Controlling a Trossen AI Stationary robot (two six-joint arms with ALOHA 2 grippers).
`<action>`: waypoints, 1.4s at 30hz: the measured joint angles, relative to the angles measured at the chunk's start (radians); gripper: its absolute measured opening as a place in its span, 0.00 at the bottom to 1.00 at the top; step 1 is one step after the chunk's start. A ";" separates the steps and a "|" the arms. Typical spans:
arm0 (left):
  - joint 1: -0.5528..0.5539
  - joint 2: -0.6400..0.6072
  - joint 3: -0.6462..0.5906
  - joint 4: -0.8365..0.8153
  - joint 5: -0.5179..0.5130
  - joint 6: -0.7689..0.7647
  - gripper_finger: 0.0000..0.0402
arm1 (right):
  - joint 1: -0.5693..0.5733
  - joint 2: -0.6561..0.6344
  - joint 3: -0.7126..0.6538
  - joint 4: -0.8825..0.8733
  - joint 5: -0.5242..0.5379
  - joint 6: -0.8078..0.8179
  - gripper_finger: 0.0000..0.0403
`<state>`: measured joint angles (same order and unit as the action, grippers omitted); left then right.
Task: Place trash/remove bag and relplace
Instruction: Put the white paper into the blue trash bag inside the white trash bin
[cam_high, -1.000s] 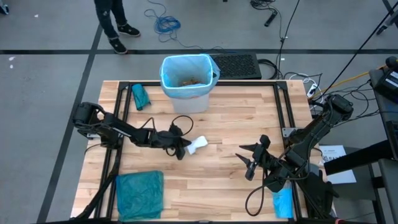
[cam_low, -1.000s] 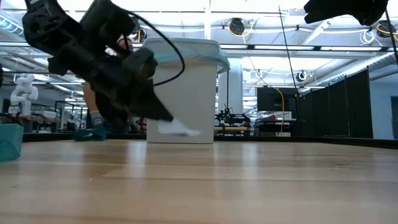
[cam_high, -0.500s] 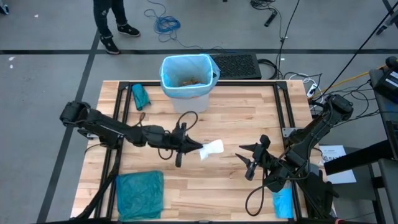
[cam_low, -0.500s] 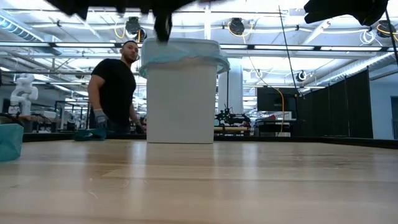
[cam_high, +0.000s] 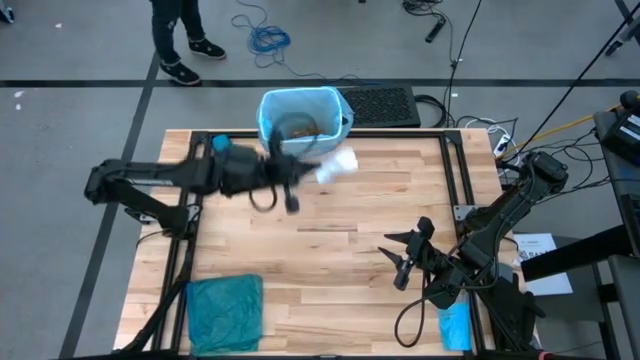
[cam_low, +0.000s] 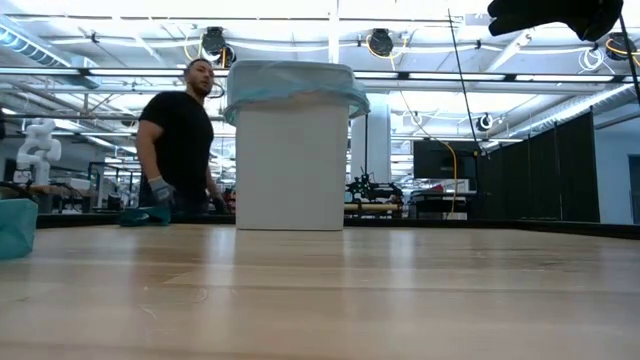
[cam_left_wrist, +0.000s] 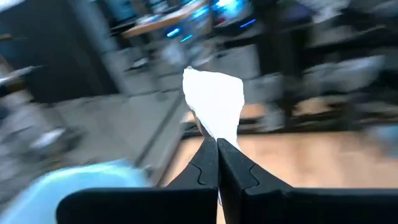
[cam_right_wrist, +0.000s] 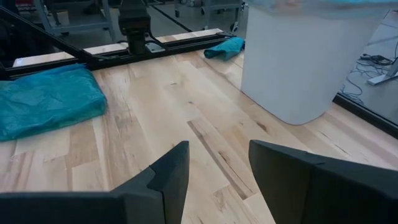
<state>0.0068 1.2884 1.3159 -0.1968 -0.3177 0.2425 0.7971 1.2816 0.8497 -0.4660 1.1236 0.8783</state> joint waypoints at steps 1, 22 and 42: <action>0.033 0.001 0.028 -0.029 -0.011 0.008 0.00 | 0.000 0.000 0.000 0.002 0.000 0.000 0.40; 0.427 0.070 0.152 -0.369 -0.028 0.017 0.00 | 0.000 0.000 0.000 0.007 -0.003 -0.001 0.40; 0.451 0.199 0.150 -0.388 -0.043 0.026 0.00 | 0.000 0.000 0.000 0.006 -0.002 -0.007 0.40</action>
<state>0.4580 1.4875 1.4658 -0.5844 -0.3603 0.2680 0.7972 1.2814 0.8497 -0.4603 1.1213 0.8717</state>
